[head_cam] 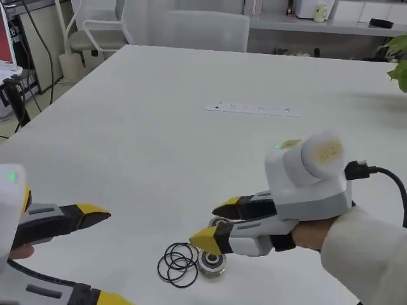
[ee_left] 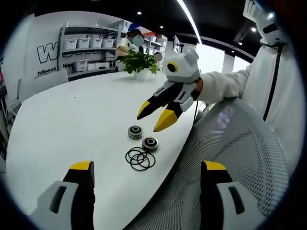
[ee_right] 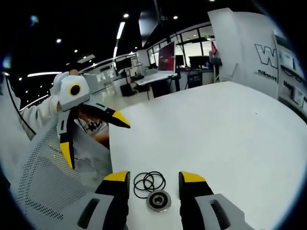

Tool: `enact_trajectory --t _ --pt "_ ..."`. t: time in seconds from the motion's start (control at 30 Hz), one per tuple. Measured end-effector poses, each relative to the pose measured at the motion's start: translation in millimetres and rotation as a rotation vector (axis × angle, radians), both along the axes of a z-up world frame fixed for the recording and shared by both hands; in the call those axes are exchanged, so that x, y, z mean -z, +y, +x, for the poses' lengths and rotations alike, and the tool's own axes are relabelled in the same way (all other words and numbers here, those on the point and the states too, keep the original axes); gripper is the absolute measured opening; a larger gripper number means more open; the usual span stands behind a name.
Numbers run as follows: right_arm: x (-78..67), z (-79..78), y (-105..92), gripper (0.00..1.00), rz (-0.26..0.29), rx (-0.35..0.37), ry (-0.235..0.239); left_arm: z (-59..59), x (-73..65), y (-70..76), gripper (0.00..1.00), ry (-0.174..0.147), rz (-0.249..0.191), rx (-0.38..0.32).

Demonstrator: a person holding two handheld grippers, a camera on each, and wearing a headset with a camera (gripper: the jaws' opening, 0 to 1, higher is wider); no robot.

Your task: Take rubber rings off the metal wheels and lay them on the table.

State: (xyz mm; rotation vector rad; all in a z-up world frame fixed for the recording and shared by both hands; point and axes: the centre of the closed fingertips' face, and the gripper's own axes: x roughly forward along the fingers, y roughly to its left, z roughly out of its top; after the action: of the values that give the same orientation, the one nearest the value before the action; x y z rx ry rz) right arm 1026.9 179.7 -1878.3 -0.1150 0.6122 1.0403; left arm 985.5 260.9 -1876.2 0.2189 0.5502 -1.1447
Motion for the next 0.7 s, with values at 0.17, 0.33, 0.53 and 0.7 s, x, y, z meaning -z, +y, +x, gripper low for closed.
enact_trajectory --t 0.17,0.33,0.53,0.7 --pt "-20.7 3.4 -7.5 0.46 0.033 0.024 -0.033 0.0 -0.2 -0.3 0.90 0.000 -0.002 0.001" --pt "-38.4 0.5 -20.4 0.54 0.068 0.045 -0.049 -0.4 -0.1 -0.7 0.90 0.002 -0.002 0.003" --pt "-46.4 -6.0 -45.4 0.63 0.047 0.065 -0.080 -1.3 0.6 -1.6 0.91 0.008 -0.004 0.011" --pt "-47.9 -16.8 -65.8 0.72 0.023 0.071 -0.103 -2.8 -1.2 -3.5 0.92 0.011 -0.016 0.014"
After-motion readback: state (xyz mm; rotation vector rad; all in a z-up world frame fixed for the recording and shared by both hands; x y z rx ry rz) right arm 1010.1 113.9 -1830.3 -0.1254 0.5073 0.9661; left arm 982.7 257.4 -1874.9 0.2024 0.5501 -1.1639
